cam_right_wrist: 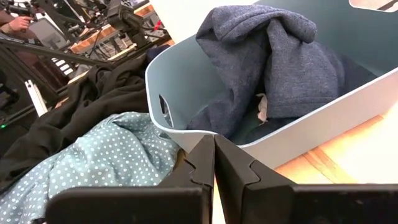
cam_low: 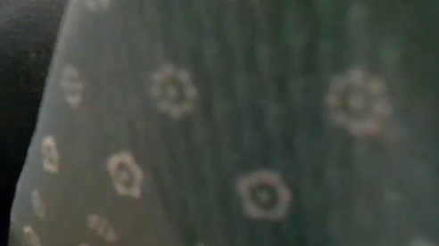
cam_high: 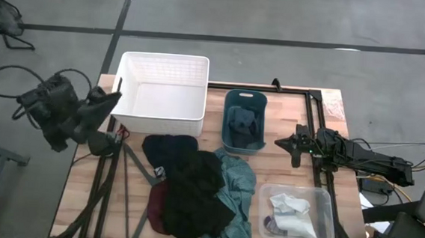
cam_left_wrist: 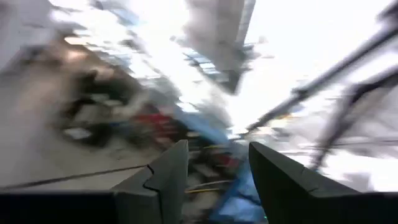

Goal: Pick & Place Cloths
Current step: Put the black shirt into the white basket

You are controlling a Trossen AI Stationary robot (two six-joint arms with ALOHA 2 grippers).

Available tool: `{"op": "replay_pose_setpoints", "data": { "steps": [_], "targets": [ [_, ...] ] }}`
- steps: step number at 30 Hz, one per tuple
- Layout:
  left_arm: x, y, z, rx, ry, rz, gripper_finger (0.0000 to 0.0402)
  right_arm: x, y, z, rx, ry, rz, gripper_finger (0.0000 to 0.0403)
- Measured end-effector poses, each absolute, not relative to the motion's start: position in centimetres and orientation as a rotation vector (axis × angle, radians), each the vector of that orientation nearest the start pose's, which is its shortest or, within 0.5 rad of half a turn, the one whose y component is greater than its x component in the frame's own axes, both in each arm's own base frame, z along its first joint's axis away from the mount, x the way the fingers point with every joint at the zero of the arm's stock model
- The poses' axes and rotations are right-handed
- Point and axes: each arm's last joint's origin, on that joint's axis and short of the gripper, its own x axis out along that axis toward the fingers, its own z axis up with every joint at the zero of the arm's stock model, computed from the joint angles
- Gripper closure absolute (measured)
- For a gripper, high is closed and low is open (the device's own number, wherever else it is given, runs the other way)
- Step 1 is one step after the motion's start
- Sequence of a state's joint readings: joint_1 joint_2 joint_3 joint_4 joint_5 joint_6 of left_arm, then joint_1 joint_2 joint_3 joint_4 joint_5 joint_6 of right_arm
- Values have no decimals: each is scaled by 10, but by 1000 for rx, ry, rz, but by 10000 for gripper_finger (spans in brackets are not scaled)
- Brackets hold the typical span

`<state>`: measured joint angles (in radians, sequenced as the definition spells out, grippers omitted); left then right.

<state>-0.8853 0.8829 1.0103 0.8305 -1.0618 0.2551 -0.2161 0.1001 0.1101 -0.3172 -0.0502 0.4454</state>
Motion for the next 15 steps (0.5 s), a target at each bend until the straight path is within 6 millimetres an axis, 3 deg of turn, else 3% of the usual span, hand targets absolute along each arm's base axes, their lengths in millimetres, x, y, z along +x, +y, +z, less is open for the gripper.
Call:
{"op": "replay_pose_setpoints", "data": {
  "steps": [4, 11, 15],
  "targets": [
    [127, -79, 450, -590, -427, 366, 225, 92, -19, 163, 482, 264, -230, 394],
    [180, -42, 422, -749, -331, 163, 225, 92, -19, 163, 482, 264, -230, 394],
    [211, -29, 408, -746, -231, 66, 225, 92, -19, 163, 482, 263, -231, 394]
  ]
}}
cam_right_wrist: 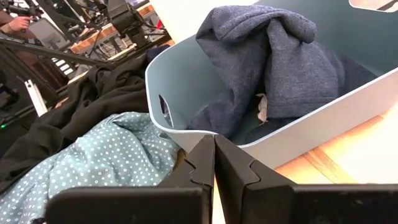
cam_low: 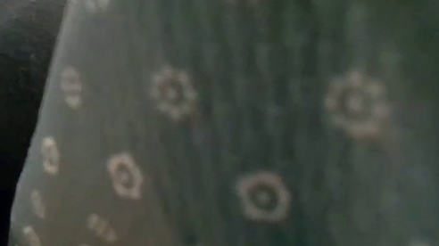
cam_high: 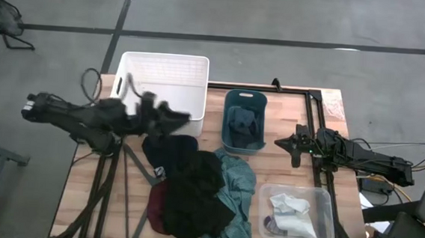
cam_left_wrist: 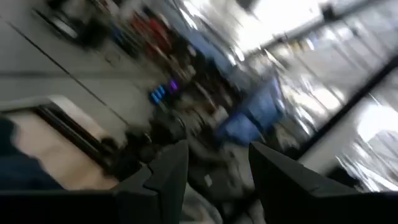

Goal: Pick & Place Cloths
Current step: Put the black shirt into the white basket

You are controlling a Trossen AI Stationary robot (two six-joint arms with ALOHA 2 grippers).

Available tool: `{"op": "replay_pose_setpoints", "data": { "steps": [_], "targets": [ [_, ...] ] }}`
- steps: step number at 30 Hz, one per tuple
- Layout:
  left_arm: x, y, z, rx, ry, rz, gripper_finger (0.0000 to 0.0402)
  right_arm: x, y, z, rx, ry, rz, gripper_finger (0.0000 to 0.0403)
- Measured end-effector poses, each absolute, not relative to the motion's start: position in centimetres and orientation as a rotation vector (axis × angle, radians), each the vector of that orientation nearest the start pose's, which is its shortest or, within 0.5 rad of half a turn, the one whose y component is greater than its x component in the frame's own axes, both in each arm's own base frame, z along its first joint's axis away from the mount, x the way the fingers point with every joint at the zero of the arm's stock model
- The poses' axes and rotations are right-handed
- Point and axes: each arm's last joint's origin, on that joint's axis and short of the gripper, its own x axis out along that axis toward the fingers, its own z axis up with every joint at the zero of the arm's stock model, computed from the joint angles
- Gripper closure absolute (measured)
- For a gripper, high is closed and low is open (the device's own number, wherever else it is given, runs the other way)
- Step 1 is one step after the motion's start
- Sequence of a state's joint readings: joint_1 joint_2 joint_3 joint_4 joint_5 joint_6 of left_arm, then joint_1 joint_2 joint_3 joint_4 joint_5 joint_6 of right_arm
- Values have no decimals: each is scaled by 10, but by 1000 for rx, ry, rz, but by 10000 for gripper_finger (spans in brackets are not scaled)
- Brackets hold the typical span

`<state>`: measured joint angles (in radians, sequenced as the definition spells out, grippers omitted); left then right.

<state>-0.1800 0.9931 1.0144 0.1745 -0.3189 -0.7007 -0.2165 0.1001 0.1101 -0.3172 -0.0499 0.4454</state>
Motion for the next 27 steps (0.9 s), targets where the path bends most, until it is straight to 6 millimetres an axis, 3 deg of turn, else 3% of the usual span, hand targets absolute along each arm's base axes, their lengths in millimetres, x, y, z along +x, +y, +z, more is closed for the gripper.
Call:
{"op": "replay_pose_setpoints", "data": {
  "steps": [8, 13, 20, 27],
  "targets": [
    [253, -40, 412, -725, -86, -101, 225, 92, -19, 163, 482, 263, -230, 394],
    [262, -39, 417, -654, 44, -108, 225, 92, -19, 163, 482, 263, -230, 394],
    [266, -48, 386, -570, 627, 17, 225, 92, -19, 163, 482, 263, -230, 394],
    [290, -75, 351, -472, 897, -104, 225, 92, -19, 163, 482, 263, -231, 394]
  ]
}}
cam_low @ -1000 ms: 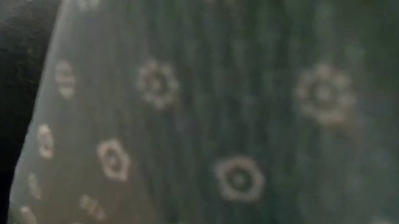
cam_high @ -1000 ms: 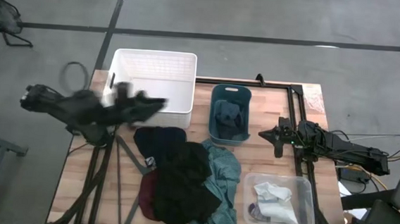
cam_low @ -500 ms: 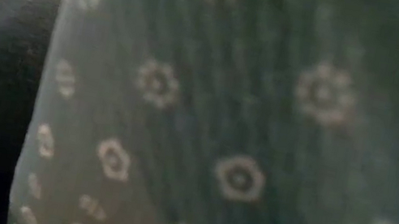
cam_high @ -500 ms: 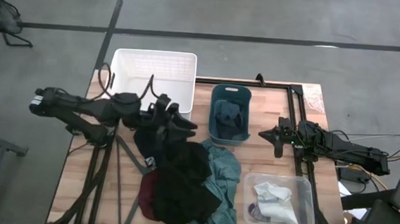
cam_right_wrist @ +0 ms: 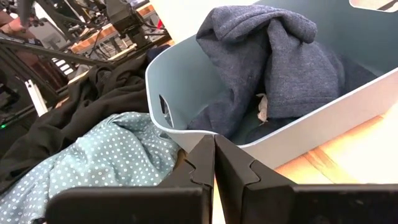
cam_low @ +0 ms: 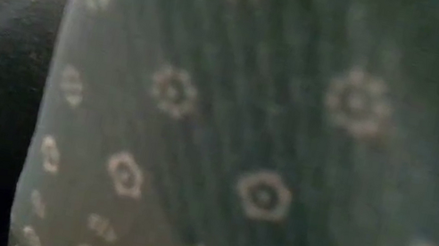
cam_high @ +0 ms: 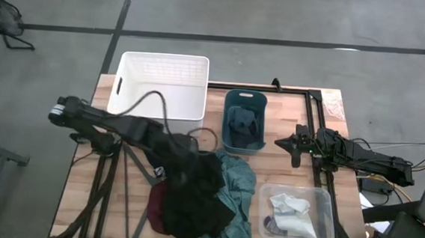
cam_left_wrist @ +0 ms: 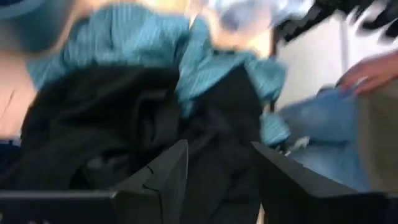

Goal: Pick & Place Cloths
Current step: Put the black shirt into the white basket

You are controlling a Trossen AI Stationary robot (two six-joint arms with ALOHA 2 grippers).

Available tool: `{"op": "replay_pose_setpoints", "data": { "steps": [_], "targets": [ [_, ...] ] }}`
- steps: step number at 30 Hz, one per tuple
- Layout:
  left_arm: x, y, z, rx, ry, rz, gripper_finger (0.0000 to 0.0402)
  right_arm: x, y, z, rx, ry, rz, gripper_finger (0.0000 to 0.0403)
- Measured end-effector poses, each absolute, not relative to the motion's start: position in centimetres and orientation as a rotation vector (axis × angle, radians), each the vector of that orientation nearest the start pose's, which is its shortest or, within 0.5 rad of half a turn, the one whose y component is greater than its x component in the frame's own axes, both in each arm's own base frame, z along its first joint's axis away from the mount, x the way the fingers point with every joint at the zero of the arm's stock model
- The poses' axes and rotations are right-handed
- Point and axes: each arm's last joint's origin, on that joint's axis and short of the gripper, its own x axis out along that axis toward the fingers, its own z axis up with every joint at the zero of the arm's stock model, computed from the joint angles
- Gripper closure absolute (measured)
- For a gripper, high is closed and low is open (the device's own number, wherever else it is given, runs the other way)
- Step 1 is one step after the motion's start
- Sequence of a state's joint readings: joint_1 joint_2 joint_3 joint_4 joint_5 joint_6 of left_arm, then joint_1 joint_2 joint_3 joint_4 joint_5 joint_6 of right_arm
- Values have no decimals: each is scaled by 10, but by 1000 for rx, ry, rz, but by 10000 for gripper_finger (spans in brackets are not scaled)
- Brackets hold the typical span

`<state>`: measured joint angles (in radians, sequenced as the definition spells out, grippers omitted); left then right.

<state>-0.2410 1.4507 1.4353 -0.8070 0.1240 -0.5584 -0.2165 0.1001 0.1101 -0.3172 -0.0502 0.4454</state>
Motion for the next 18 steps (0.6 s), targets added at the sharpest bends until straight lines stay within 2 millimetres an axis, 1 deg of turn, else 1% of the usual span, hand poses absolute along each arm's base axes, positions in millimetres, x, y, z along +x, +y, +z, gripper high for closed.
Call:
{"op": "replay_pose_setpoints", "data": {
  "steps": [5, 10, 18],
  "targets": [
    [304, -79, 319, -455, 1084, -108, 225, 92, -19, 163, 482, 263, -231, 394],
    [315, -85, 294, -430, 1183, -175, 225, 92, -19, 163, 482, 263, -231, 394],
    [322, -85, 264, -290, 1272, -169, 225, 92, -19, 163, 482, 263, -231, 394]
  ]
}}
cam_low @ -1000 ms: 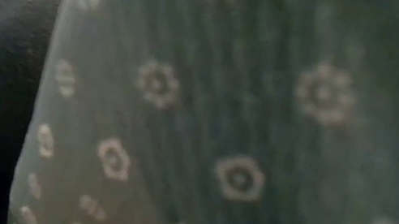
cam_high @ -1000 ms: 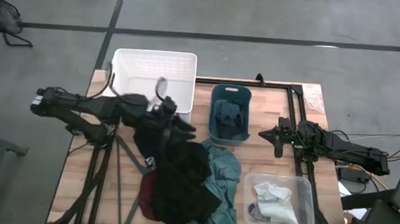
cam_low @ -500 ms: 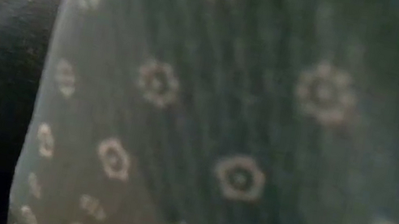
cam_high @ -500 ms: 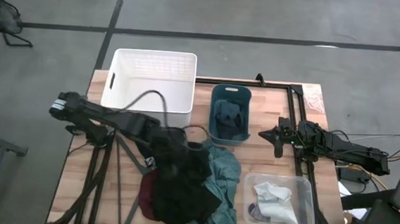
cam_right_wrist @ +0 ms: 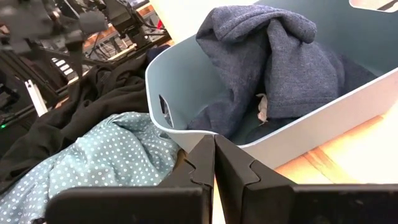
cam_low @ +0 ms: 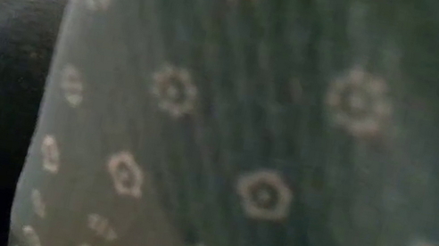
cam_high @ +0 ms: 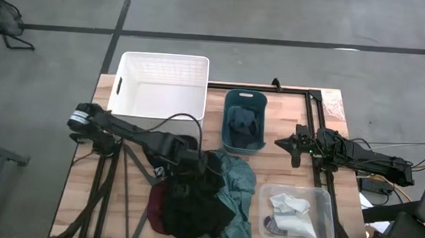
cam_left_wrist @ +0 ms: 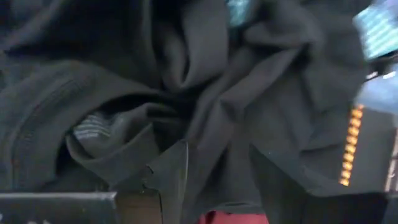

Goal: Pick & Place Cloths
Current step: Put the black shirt into the white basket

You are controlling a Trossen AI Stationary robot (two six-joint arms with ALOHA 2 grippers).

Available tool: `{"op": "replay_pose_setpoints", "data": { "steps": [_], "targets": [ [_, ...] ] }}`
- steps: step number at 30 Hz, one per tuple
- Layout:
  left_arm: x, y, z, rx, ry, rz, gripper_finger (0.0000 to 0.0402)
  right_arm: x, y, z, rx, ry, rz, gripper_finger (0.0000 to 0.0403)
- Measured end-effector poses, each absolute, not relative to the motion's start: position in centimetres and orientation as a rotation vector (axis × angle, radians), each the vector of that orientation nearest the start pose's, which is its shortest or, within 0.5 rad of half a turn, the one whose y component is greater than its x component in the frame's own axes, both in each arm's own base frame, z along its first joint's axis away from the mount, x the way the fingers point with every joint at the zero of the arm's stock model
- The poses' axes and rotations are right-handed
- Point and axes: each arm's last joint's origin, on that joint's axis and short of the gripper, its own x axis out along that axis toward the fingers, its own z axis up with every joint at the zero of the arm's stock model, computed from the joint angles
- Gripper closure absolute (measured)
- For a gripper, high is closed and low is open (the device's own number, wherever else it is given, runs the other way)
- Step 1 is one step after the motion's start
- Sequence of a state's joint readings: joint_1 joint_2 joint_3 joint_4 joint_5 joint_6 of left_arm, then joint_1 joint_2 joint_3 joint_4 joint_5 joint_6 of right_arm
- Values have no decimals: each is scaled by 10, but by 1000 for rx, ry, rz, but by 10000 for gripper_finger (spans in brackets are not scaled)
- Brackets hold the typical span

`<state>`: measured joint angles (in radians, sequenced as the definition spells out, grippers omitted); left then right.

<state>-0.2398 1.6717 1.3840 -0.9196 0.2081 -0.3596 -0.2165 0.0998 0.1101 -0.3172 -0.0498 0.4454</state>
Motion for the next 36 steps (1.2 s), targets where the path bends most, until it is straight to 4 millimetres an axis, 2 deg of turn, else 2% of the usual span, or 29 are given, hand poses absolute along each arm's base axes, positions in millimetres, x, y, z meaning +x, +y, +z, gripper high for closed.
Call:
{"op": "replay_pose_setpoints", "data": {
  "steps": [9, 13, 16, 21, 24, 27, 29, 36],
  "targets": [
    [324, -85, 227, -262, 1395, -148, 225, 92, -19, 163, 482, 263, -231, 394],
    [321, -84, 219, -273, 1429, -154, 230, 92, -19, 163, 482, 263, -231, 394],
    [321, -84, 219, -281, 1432, -150, 260, 92, -19, 163, 482, 263, -231, 394],
    [321, -80, 222, -308, 1423, -155, 372, 92, -19, 163, 482, 263, -230, 394],
    [320, -75, 227, -372, 1418, -162, 383, 92, -19, 163, 482, 263, -231, 394],
    [316, -68, 243, -431, 1395, -145, 385, 92, -19, 163, 482, 263, -230, 394],
    [312, -63, 262, -448, 1342, -139, 388, 92, -19, 163, 482, 263, -231, 394],
    [288, -42, 354, -476, 1010, -9, 388, 92, -19, 163, 482, 263, -231, 394]
  ]
}}
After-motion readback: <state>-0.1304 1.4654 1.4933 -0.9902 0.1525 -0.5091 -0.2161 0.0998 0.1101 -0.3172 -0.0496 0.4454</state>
